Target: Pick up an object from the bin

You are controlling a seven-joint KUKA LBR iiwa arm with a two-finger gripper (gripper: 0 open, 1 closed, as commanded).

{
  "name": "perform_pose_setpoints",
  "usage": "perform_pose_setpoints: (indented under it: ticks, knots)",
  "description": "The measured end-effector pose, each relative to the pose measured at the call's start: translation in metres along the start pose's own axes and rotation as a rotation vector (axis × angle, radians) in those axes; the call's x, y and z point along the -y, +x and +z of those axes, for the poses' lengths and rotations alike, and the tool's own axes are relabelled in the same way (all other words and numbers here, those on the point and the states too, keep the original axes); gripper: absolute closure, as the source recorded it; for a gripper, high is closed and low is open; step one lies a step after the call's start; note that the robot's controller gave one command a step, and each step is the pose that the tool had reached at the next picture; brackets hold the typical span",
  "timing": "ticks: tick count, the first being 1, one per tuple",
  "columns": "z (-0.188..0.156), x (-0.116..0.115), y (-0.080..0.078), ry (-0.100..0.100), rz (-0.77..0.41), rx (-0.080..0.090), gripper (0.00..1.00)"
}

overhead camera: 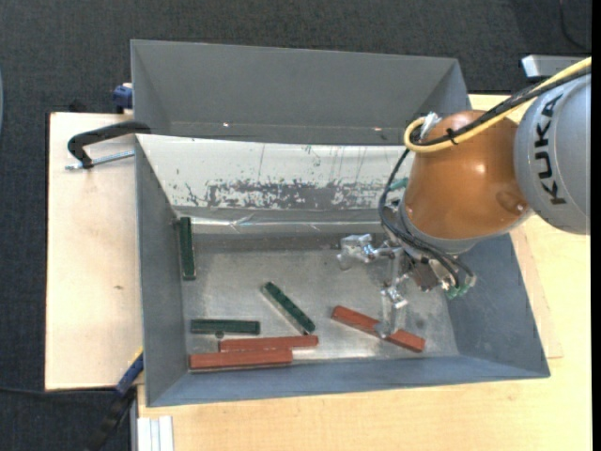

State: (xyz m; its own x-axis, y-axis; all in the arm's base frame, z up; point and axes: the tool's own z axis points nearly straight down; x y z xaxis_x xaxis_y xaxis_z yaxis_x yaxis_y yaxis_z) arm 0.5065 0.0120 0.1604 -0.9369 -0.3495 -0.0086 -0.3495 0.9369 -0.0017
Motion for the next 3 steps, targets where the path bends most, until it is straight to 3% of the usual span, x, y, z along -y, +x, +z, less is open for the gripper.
perform_pose_setpoints:
  ticks: [1, 2, 3]
  knots:
    - [0.068, -0.006, -0.003, -0.001, 0.014, -0.003, 0.00]
    - [0.090, 0.007, -0.009, -0.001, 0.255, -0.004, 1.00]
    - [0.090, 0.008, -0.009, -0.001, 0.254, -0.004, 1.00]
